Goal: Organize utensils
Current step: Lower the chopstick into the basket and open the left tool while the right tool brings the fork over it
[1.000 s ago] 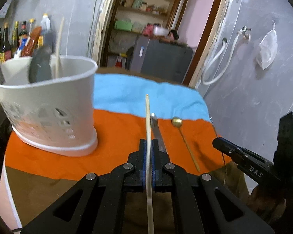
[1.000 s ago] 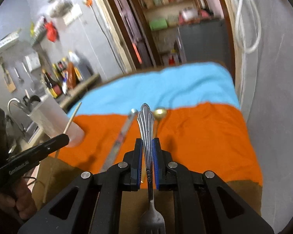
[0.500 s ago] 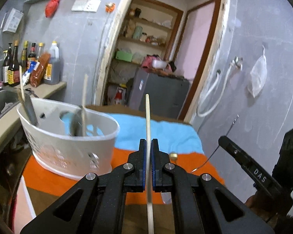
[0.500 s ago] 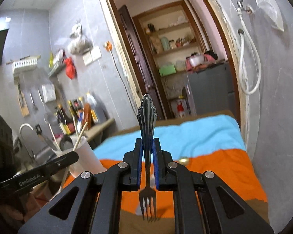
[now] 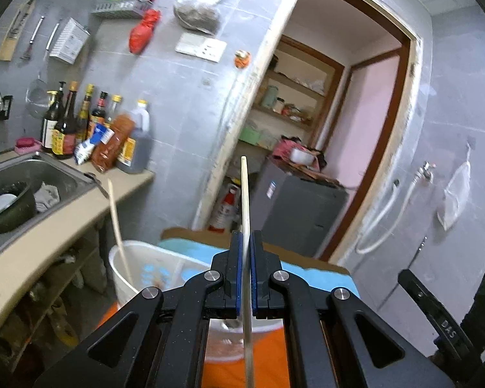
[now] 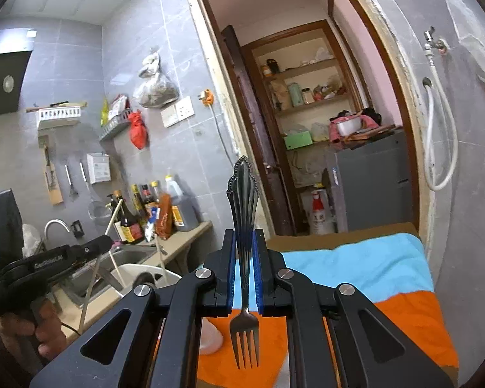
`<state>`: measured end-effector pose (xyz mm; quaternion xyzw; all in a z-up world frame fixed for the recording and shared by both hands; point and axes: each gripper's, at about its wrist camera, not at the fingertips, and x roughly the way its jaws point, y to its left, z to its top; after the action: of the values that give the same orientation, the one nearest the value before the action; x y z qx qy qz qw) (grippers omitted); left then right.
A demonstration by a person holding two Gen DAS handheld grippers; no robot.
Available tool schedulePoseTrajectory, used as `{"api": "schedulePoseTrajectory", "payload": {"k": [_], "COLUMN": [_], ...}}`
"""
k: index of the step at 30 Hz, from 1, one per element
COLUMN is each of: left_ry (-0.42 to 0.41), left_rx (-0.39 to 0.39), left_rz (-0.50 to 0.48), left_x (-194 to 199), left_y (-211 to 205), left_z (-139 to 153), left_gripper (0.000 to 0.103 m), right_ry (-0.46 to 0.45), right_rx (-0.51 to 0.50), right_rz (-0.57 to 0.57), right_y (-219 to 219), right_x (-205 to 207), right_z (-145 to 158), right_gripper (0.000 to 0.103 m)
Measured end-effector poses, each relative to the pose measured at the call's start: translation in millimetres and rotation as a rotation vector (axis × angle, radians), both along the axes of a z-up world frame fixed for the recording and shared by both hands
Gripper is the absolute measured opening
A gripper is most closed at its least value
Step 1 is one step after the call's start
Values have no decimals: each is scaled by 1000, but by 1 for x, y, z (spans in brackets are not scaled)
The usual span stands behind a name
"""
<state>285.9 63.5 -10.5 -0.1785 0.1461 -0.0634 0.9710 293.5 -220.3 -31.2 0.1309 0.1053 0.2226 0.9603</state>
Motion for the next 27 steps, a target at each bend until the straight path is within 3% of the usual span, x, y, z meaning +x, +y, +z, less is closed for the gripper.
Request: {"api": "schedulePoseTrajectory", "payload": {"k": [10, 14, 23, 27], "left_ry": [-103, -122, -158, -158], "left_rx": [-163, -190, -181, -215], "left_rz": [100, 127, 163, 163], "left_x": [29, 41, 68, 73], "left_y": [77, 96, 105, 108], "left_z": [25, 23, 8, -1], "left_gripper": [2, 2, 3, 4], "right_ry": [-96, -123, -123, -107], "right_rx": [45, 66, 71, 40], "right_rz": [80, 114, 165, 171], "right_y": [37, 55, 90, 98], "right_x": [16, 26, 44, 50], "right_z": [41, 49, 31, 16], "right_gripper": [8, 8, 8, 8]}}
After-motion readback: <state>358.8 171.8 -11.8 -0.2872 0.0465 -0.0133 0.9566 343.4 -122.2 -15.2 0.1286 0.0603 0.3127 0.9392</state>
